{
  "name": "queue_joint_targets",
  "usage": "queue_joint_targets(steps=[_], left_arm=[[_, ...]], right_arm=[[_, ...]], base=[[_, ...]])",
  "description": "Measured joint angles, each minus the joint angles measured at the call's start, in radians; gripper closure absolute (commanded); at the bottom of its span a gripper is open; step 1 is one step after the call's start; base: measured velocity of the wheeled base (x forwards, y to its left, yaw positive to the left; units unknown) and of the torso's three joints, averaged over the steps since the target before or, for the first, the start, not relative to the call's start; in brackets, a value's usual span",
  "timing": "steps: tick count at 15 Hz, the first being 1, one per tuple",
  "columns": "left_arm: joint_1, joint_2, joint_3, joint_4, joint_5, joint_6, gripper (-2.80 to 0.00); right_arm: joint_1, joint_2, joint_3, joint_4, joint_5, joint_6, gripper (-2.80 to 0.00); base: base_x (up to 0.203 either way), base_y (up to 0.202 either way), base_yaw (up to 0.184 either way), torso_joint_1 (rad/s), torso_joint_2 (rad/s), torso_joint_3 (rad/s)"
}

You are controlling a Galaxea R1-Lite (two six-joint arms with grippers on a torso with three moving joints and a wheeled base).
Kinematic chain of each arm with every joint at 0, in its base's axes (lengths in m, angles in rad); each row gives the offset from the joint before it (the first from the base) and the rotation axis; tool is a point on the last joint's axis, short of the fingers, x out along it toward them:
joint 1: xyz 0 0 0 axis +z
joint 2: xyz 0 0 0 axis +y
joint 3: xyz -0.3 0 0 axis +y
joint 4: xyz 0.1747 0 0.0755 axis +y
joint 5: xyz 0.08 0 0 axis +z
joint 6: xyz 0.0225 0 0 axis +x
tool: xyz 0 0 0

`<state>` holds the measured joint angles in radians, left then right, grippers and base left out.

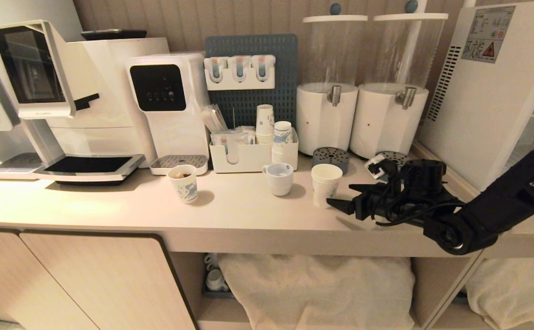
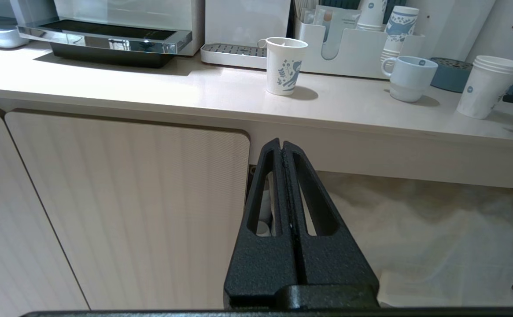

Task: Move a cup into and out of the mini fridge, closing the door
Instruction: Put the paper cup in the freezer

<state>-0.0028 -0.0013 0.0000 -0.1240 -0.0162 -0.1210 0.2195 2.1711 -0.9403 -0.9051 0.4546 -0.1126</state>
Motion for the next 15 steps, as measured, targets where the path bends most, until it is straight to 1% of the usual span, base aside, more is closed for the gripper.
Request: queue_joint_targets(steps=[2,5,6,14,15], left_arm=[[-0.001,0.000,0.000,0.000,0.001,-0.002,0.00],[0.000,0.000,0.000,-0.001,0.003,-0.003,0.00],[0.000,0.000,0.000,-0.001,0.005,-0.006,0.00],[0.000,0.000,0.000,-0.001,0.004,-0.009,0.00],[0.000,0.000,0.000,-0.001,0.004,-0.012,0.00]], right_arm=[[0.008,0.006,-0.035,0.021,0.001,0.000,-2.80],[0.026,0.020,-0.097,0.049,0.002,0.049,-2.80],[0.031,0.025,-0.115,0.058,0.002,0.054,-2.80],[0.060,0.100,-0.190,0.066,-0.002,0.053,-2.80],[0.061,0.106,-0.195,0.066,-0.002,0.053,0.00]], base=[[0.000,0.000,0.000,0.000,0.00,0.000],[0.000,0.000,0.000,0.000,0.00,0.000],[0.000,0.000,0.000,0.000,0.00,0.000],[0.000,0.000,0.000,0.000,0.00,0.000],[0.000,0.000,0.000,0.000,0.00,0.000]])
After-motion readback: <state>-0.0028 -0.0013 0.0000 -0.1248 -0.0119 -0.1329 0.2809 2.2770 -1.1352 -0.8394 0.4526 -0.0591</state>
